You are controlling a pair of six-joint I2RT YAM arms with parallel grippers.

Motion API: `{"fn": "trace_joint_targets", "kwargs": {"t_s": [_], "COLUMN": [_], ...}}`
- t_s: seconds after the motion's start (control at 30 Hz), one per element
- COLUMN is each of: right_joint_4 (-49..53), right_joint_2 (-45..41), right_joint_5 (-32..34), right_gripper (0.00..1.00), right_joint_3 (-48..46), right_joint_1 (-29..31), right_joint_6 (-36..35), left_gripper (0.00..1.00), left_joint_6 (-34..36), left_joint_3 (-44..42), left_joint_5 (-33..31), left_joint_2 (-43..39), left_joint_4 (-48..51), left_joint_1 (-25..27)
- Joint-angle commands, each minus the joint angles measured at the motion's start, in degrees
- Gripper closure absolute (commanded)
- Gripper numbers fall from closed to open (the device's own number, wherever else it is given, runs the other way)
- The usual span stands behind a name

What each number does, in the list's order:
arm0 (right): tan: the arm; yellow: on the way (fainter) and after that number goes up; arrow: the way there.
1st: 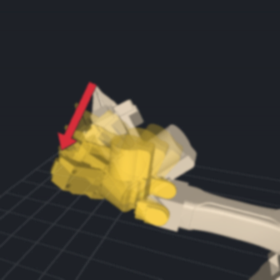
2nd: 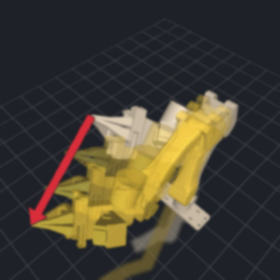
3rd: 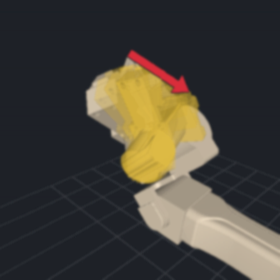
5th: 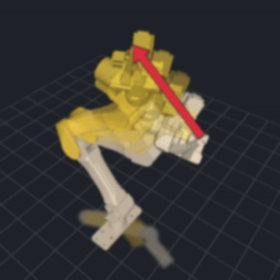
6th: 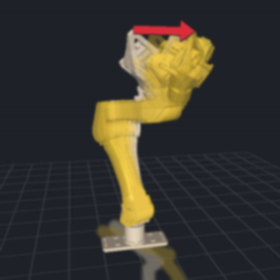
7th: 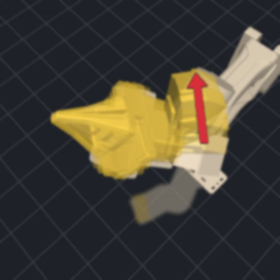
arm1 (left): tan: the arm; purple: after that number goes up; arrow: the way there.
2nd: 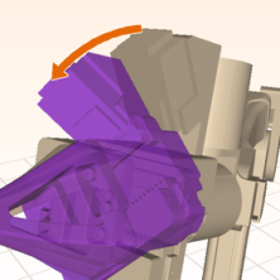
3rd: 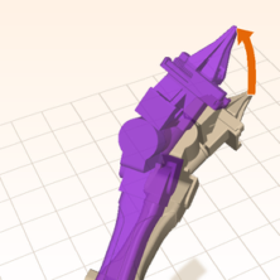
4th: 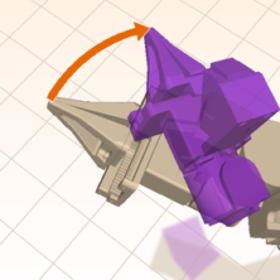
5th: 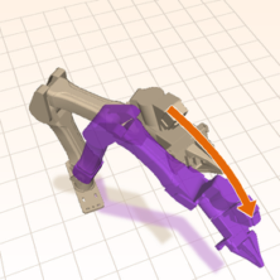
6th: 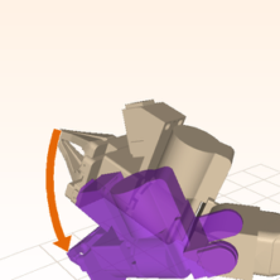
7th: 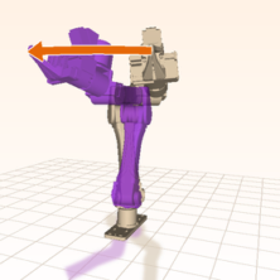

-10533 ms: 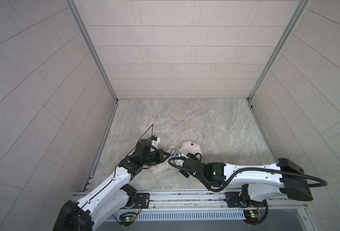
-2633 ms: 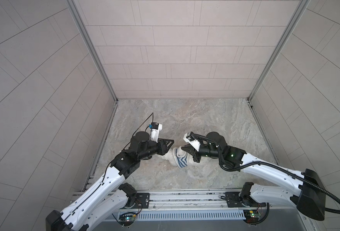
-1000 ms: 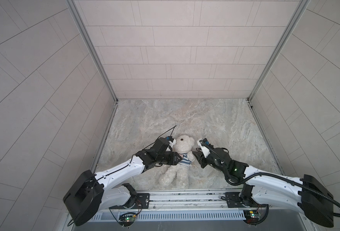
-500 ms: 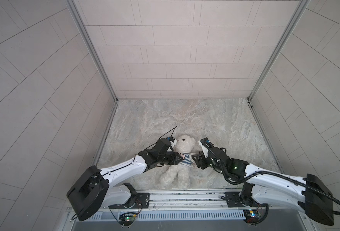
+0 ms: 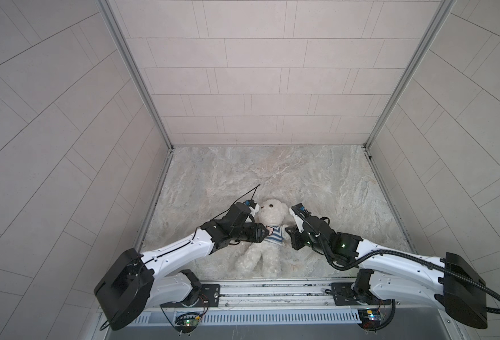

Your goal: Dress the teddy bear

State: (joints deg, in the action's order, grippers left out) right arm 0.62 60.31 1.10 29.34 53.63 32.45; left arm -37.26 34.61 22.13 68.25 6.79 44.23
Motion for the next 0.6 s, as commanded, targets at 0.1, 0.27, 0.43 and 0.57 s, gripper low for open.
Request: {"fn": "trace_joint_targets", "kwargs": {"t_s": [0.1, 0.27, 0.43, 0.57], "right_joint_4": [-6.5, -7.8, -8.3, -7.0], "right_joint_2": [-0.4, -0.5, -2.5, -4.5], "right_joint_5": [-2.0, -1.9, -1.0, -0.2], "right_gripper": [0.99, 1.0, 1.0, 1.0], "right_joint_3": [-0.3, -0.5, -1.7, -2.6], "right_joint_1": [0.6, 1.3, 1.5, 1.5], "right_joint_6": [-2.6, -3.2, -3.5, -3.5], "left_gripper": [0.43, 0.49, 0.69, 0.92], "left_joint_6": [3.3, 2.7, 2.2, 0.3], "left_joint_3": [5.6, 7.8, 7.7, 6.3], "left_joint_5": [-3.9, -6.6, -11.1, -13.0], "left_joint_2": [3.0, 7.1, 9.3, 8.9], "left_joint_4": [3.7, 4.4, 4.5, 3.3], "left_joint_1": [3.3, 5.4, 6.3, 6.3]}}
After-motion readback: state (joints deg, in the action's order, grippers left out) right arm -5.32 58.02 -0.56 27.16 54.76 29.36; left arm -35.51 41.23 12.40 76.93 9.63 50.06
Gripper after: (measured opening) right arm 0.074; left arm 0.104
